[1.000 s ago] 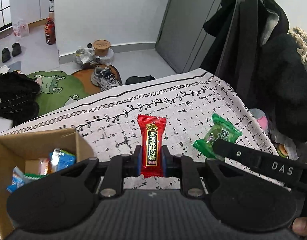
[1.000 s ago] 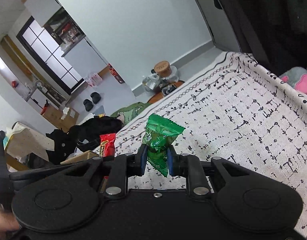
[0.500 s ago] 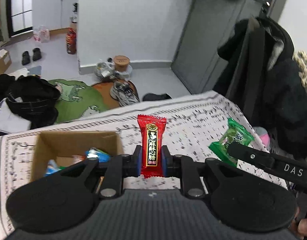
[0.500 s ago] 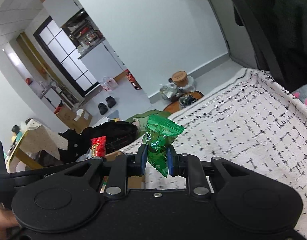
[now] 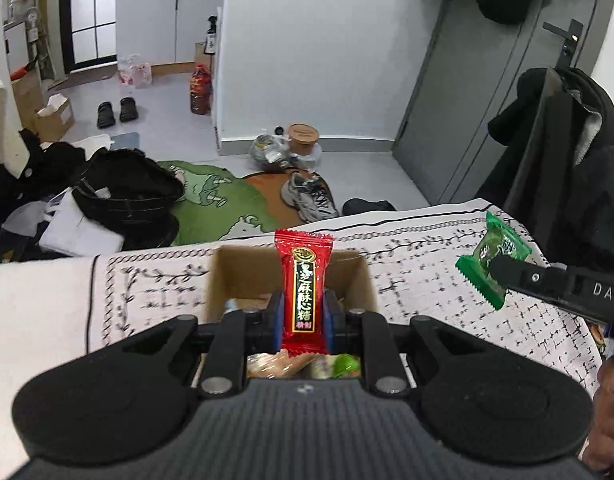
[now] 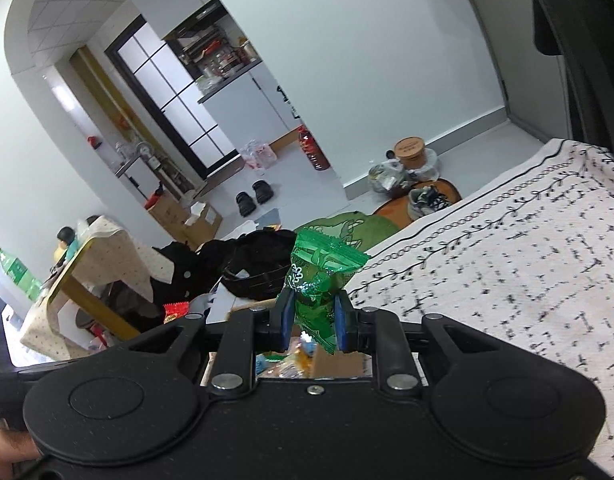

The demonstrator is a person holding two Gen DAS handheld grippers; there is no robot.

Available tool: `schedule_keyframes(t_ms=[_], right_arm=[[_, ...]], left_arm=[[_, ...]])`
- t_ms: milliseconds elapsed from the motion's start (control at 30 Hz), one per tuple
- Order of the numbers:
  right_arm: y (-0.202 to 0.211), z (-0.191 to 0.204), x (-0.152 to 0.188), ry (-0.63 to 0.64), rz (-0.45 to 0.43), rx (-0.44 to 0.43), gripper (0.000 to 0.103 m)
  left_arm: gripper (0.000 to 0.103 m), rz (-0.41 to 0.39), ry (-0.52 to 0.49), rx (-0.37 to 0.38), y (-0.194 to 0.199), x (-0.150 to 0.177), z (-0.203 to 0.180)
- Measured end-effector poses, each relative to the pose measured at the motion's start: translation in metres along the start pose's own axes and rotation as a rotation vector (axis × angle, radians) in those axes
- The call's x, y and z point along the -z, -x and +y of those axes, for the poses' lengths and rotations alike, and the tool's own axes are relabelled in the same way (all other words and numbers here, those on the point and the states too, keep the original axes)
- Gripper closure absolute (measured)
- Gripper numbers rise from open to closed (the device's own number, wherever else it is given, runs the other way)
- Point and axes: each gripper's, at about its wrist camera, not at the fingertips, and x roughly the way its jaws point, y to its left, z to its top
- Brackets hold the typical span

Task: Organize snacks
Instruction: 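Carry the red bar and green packet into the cardboard box and open both grippers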

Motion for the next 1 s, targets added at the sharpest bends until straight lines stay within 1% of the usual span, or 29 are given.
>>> schedule_keyframes(t_ms=[200, 333, 600, 733, 867, 1000], right_arm=[[-0.007, 0.022, 0.008, 0.04, 0.018, -0.02, 0.083], [-0.012, 0.035, 0.016, 0.063, 0.035, -0.03, 0.083], [-0.024, 0.051, 0.036, 0.087, 0.071, -0.041, 0.083], [-0.028, 0.055, 0.045, 0.09, 0.092, -0.034, 0.082], [-0.027, 0.058, 0.051, 0.093, 0.105, -0.035, 0.082], [-0.026, 0.061, 0.055, 0.087, 0.11, -0.038, 0.082]], left_arm=[[0.085, 0.005, 0.021, -0.006, 0.006, 0.004, 0.023], [0.085, 0.01, 0.013, 0.015, 0.01, 0.011, 0.029], [0.084, 0.047, 0.018, 0.054, 0.008, 0.025, 0.044], [0.081, 0.056, 0.034, 0.076, 0.006, 0.029, 0.051], [0.079, 0.067, 0.048, 0.064, 0.005, 0.034, 0.057], [0.073, 0.058, 0.063, 0.054, 0.01, 0.036, 0.064]])
